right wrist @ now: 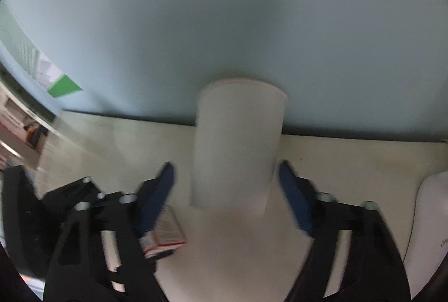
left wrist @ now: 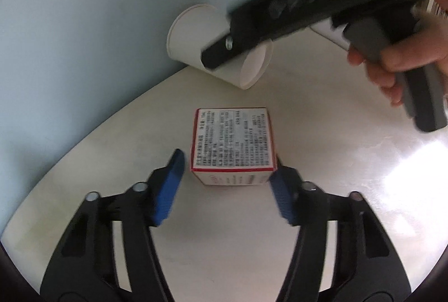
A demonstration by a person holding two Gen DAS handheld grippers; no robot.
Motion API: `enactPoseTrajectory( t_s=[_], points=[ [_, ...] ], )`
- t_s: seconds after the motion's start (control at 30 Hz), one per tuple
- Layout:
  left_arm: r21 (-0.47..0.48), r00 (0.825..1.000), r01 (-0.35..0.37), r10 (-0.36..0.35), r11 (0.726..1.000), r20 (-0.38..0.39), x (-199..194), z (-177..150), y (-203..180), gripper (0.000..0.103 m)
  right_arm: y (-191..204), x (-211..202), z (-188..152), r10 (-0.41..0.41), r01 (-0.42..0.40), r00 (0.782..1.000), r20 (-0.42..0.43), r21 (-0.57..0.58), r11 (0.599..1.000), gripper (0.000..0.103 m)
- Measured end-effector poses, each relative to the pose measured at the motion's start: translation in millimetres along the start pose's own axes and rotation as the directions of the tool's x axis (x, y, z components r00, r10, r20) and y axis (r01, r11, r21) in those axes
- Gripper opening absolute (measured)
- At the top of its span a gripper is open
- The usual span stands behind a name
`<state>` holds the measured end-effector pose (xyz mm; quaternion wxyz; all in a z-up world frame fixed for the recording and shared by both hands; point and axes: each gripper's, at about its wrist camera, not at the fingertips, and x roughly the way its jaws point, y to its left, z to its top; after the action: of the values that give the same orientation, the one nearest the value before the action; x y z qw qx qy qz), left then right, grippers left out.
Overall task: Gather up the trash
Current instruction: 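Grasp the pink-and-white box with the left tool while the right tool grasps the white cup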
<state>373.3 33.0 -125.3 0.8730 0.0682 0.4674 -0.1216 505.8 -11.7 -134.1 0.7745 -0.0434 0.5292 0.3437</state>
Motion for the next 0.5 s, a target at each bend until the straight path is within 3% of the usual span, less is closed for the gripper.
enactPoseTrajectory(
  t_s=[0.03,0.27,0.5],
  points=[
    [-0.007,1.000,-0.003,0.003,1.000,0.004,0,1,2,0.042,0,1,0,0.007,-0.007,1.000,0.007,0.006,1.000,0.061],
    [0.000,1.000,0.000,0.000,1.000,0.006,-10,-5,0,0.042,2,-23,-11,0.027,-0.026,0.999,0.046,-0.025,0.999,0.059],
    [0.020,1.000,-0.008,0.007,1.000,0.015,-46,-10,-19,0.042,3,-90,-55,0.040,-0.038,0.997,0.071,-0.038,0.999,0.059]
  ],
)
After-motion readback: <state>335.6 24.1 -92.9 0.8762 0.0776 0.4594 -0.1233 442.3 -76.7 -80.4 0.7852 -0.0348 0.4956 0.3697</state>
